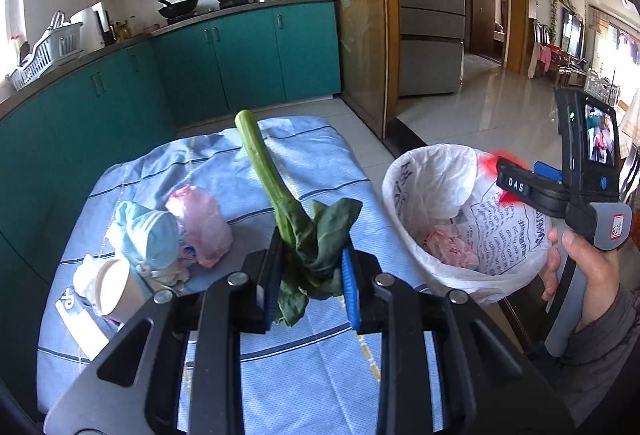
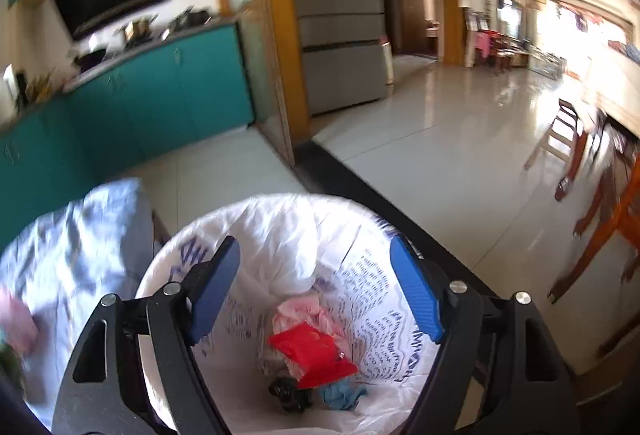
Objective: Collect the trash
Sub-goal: 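Drop the red packet and vegetable stalk into the wastebasket with both grippers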
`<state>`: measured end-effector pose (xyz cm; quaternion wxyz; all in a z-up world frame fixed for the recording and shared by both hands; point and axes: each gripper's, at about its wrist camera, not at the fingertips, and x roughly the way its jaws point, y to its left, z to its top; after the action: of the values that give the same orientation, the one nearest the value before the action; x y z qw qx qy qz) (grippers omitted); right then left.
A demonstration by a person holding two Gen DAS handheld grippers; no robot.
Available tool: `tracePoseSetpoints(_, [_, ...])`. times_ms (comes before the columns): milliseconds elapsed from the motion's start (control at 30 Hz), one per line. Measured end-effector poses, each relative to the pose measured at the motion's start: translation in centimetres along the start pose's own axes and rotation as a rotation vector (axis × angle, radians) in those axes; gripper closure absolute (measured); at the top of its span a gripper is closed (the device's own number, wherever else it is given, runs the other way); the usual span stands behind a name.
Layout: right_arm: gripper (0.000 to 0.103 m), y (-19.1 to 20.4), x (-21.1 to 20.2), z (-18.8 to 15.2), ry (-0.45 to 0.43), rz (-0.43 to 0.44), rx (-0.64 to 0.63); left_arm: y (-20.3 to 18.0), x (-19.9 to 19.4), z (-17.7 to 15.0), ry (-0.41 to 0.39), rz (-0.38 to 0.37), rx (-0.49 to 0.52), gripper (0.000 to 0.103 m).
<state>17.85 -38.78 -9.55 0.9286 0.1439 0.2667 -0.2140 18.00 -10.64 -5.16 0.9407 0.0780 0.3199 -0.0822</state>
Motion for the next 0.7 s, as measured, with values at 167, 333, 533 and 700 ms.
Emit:
tracePoseSetpoints(167, [0.019, -2.9, -1.8, 0.4, -0.115, -0.048, 0.156, -1.6, 1.6, 0.3, 0.023, -0.070, 0.012, 0.076])
tracePoseSetpoints(333, [0.019, -4.2, -2.4, 0.4, -0.161, -0.060, 0.225, -5.0, 4.8, 2.1, 0.063, -0.249, 0.039, 0.075])
tracePoseSetpoints(533, [0.019, -4.3, -2.2, 0.4, -0.157, -0.057, 0.222, -9.7, 8.8, 3.6, 0.119, -0.464, 0.069, 0.049])
tracePoseSetpoints(700, [0.018, -3.4, -2.1, 0.4, -0.141, -0.036, 0.183, -11.1, 8.5, 3.9, 0.038, -0.412, 0.122, 0.024])
